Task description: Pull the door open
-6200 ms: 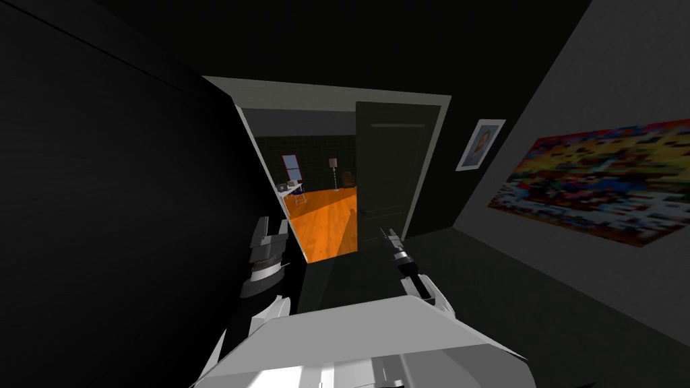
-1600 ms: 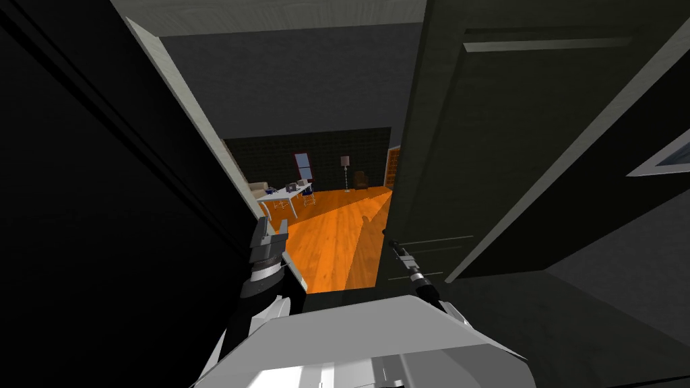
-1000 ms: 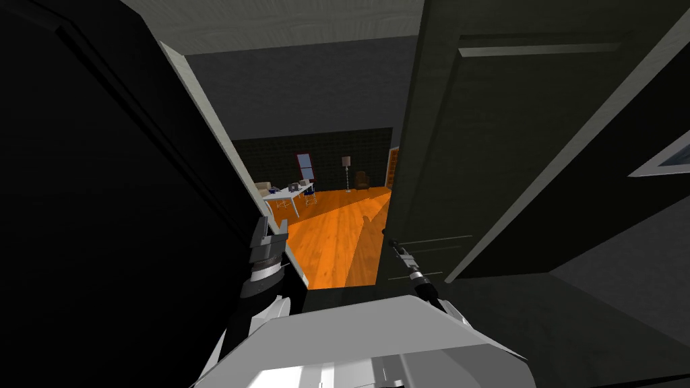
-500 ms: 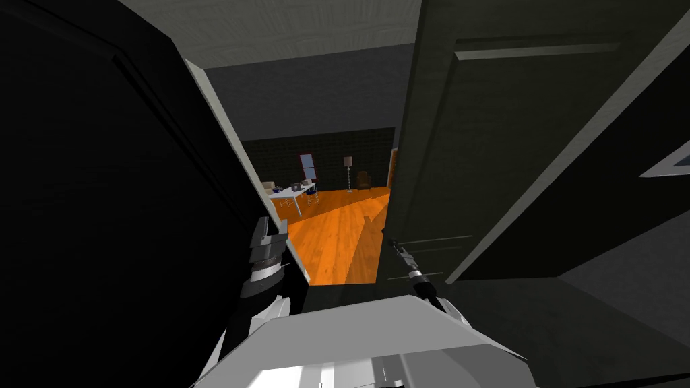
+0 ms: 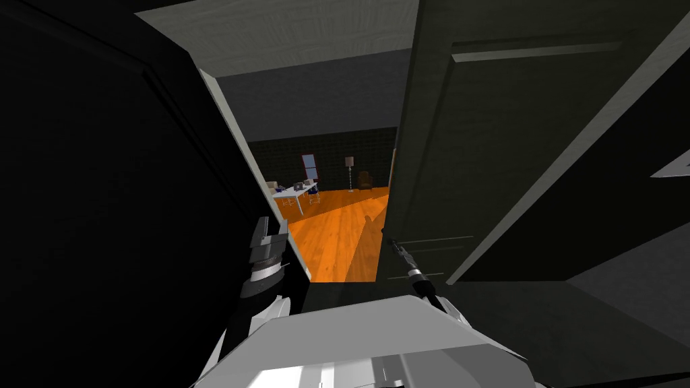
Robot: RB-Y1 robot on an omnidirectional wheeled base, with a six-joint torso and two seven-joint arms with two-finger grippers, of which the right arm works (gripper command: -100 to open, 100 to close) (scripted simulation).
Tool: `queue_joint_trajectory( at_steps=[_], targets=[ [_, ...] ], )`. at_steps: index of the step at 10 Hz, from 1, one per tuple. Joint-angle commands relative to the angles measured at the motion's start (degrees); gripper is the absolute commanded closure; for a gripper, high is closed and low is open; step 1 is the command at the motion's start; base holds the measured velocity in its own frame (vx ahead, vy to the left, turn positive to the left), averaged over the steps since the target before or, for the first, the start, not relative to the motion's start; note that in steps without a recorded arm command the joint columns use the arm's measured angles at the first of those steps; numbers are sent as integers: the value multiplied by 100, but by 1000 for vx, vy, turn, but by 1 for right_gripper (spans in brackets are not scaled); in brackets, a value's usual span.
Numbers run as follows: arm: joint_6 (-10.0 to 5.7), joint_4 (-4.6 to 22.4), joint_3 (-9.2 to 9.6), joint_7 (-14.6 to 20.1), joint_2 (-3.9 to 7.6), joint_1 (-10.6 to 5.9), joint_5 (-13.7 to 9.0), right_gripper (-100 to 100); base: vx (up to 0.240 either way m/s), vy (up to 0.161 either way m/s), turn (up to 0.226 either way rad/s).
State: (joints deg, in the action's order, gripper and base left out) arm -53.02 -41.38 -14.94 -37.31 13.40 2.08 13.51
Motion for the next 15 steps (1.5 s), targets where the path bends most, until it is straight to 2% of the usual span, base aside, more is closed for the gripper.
queue_joint_trajectory(
  at_steps=[1,6,7,9,10,11,12,14,15],
  targets=[
    [-25,46,84,190,-66,-8,-29,100,-40,-19,21],
    [-1,101,263,969,-42,-79,-360,100,-39,-18,46],
    [-1,101,263,1037,-42,-79,-360,100,-32,-22,17],
    [12,132,361,1402,-29,-118,-542,100,-35,-22,54],
    [12,132,361,1494,-29,-118,-542,100,-31,-21,18],
    [18,147,410,1670,-22,-138,-634,100,-43,-20,55],
    [18,147,410,1725,-22,-138,-634,100,-31,-15,32],
    [31,178,509,2099,-9,-177,-817,100,-34,-19,58],
    [31,178,509,2186,-9,-177,-817,100,-28,-23,24]
  ],
)
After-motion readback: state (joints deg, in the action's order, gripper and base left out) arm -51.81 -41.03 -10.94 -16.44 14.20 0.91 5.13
